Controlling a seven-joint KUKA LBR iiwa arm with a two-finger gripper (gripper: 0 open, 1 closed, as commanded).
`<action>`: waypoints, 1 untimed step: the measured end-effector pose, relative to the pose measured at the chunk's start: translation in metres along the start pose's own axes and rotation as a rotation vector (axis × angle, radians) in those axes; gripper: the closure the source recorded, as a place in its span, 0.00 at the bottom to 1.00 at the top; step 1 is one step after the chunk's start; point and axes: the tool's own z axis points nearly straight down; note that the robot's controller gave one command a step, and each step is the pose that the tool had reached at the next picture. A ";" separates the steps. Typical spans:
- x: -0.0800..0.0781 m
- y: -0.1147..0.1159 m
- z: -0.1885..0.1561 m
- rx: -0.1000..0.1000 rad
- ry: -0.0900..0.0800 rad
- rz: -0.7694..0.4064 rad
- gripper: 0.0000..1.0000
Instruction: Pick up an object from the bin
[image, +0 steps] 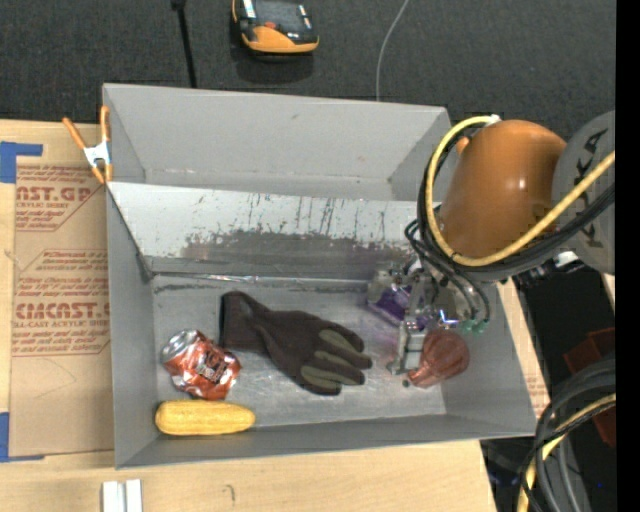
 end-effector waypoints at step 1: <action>-0.001 0.000 -0.005 0.000 -0.008 0.000 0.00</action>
Offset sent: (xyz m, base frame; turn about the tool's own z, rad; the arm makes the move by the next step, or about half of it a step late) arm 0.0263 0.0274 -0.1446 -0.1571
